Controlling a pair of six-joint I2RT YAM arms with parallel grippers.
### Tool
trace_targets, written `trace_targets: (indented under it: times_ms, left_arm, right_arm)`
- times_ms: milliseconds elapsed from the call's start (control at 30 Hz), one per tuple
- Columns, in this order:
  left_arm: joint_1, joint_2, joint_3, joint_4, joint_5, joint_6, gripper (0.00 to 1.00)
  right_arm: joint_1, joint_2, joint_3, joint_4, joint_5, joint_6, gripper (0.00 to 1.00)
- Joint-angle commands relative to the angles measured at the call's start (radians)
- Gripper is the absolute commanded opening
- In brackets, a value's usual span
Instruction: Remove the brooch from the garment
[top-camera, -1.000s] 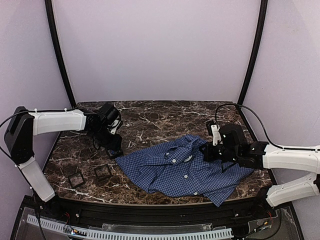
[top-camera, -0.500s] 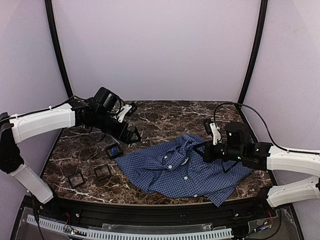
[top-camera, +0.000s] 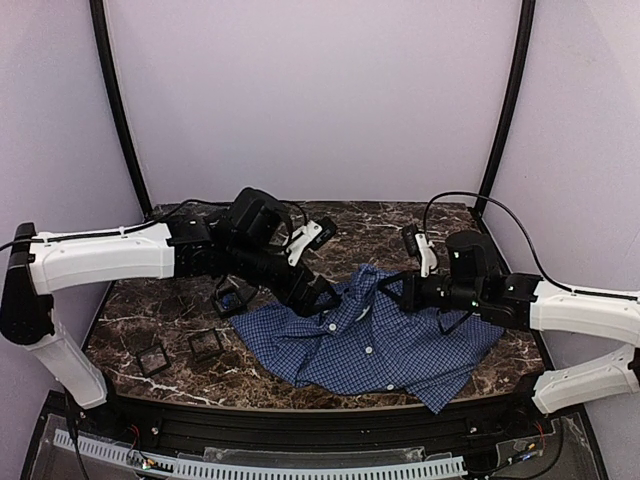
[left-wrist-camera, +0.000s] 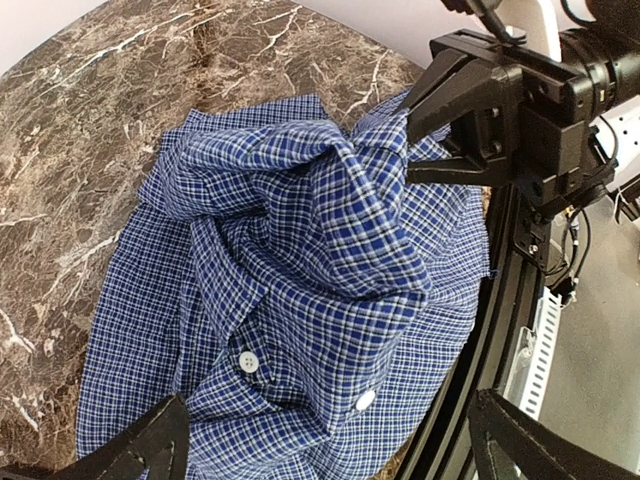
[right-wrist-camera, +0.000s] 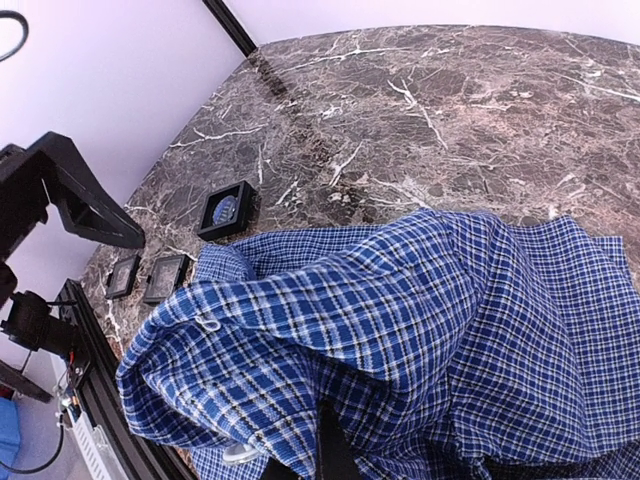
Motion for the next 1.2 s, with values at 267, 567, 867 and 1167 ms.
trace_targets:
  times_ms: [267, 567, 867, 1167]
  left_arm:
    - [-0.056, 0.143, 0.027, 0.150, -0.056, -0.101, 0.99]
    - [-0.069, 0.196, 0.056, 0.177, -0.050, -0.125, 0.97]
    - [-0.069, 0.202, 0.089, 0.150, 0.067, -0.143, 0.08]
    - [-0.010, 0.137, 0.133, 0.019, 0.262, -0.132, 0.01]
  right_arm:
    - [0.020, 0.021, 0.038, 0.035, -0.008, 0.021, 0.00]
    - [0.024, 0.019, 0.028, 0.034, 0.006, 0.023, 0.00]
    - [0.027, 0.027, 0.044, 0.018, 0.024, 0.034, 0.02]
    - [0.029, -0.050, 0.094, -0.128, 0.078, 0.141, 0.75]
